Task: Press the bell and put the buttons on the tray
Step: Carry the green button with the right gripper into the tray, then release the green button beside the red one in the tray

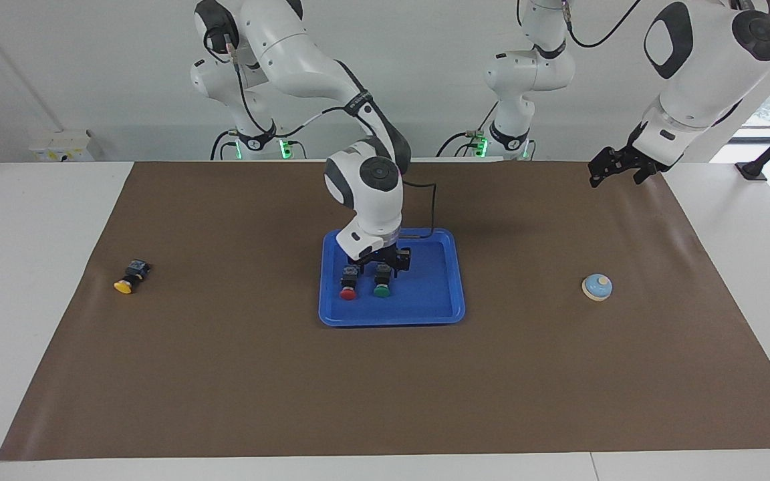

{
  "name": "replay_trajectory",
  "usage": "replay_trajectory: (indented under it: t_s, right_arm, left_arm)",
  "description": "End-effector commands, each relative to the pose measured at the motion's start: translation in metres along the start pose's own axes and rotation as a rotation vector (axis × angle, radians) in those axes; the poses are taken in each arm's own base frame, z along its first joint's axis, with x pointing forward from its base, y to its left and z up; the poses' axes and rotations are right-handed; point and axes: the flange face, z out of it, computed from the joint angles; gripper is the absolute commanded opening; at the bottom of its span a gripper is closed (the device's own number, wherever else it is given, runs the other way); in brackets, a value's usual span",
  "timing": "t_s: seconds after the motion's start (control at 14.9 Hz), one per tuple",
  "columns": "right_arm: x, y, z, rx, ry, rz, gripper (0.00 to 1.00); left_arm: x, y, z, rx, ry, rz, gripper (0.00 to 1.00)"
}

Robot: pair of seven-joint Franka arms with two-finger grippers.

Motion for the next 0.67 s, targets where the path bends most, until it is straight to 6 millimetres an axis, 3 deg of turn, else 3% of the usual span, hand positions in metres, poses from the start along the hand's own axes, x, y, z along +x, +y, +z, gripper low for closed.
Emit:
replay_trajectory:
  t_s: [0.0,0.13,0.27,0.33,0.6]
  right_arm:
    - [0.037,0.059,-0.053,-0.016,0.009,0.090,1.00]
    - [0.056,0.109,-0.083,-0.029,-0.003,0.085,1.00]
    - [0.076,0.168,-0.100,-0.043,-0.028,0.056,1.00]
    - [0.084,0.199,-0.103,-0.054,-0.051,0.036,1.00]
    - [0.112,0.325,-0.088,-0.053,-0.105,-0.042,1.00]
  left_arm:
    - [-0.003,-0.001,-0.004,-0.010,0.012,-0.010,1.00]
    - [-0.003,-0.001,-0.004,-0.010,0.012,-0.010,1.00]
    - [-0.003,-0.001,-0.004,-0.010,0.010,-0.010,1.00]
    - [-0.003,-0.001,-0.004,-0.010,0.012,-0.010,1.00]
    - [-0.003,-0.001,-0.004,-0.010,0.012,-0.010,1.00]
